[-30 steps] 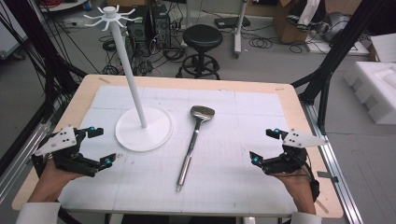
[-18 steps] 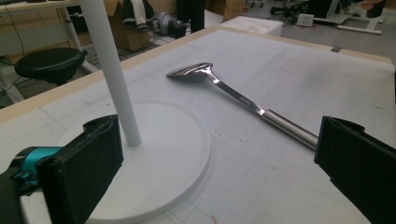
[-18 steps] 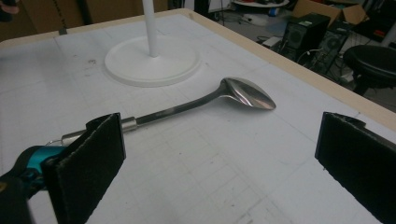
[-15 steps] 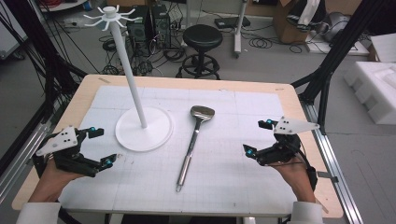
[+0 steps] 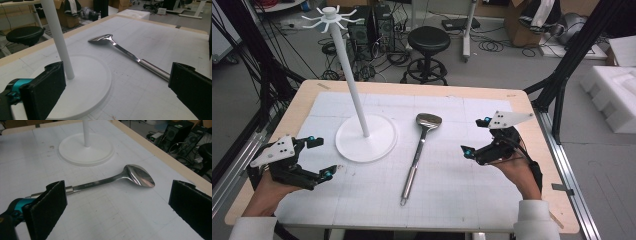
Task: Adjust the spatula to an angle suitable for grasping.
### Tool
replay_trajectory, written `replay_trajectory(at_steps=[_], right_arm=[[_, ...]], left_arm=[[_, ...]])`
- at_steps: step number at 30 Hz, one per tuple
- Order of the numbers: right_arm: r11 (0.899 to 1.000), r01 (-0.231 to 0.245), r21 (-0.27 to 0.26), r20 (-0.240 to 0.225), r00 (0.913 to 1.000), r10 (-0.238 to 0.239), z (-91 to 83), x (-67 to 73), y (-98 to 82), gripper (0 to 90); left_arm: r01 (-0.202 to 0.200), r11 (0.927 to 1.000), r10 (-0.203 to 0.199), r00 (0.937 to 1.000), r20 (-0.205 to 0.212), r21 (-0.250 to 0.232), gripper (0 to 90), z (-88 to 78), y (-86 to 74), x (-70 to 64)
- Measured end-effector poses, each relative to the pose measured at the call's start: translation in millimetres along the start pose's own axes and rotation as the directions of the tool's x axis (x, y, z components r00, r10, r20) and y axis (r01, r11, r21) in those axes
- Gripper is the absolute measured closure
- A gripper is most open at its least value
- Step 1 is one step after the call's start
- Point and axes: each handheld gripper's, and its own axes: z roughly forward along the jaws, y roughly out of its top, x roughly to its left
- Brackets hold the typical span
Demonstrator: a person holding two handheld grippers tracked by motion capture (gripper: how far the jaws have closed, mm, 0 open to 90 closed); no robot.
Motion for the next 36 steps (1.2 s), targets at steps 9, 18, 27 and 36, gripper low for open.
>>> replay_trajectory(at_steps=[9, 18, 27, 36], right_arm=[[0.999, 0.032, 0.042, -0.033, 0.999, -0.031, 21.1, -9.6, 17.9, 0.6], [0.994, 0.076, 0.078, -0.099, 0.9928, -0.068, 43.0, -20.5, 34.4, 4.8], [0.986, 0.095, 0.139, -0.139, 0.9874, -0.076, 62.3, -31.2, 48.2, 4.8], [0.981, 0.076, 0.181, -0.158, 0.9864, -0.048, 83.5, -48.6, 68.4, 4.9]], left_arm=[[0.0, 1.0, 0.0, 1.0, 0.001, 0.003, 1.8, 0.7, 0.2, 0.2], [-0.002, 1.0, 0.002, 1.0, 0.007, 0.006, 1.7, 1.2, 0.1, -0.1], [0.003, 1.0, -0.003, 1.0, 0.007, -0.001, 1.7, 0.3, 0.5, 0.3], [-0.003, 0.9999, 0.002, 0.9999, 0.01, 0.01, 1.8, 3.6, 0.1, 1.0]])
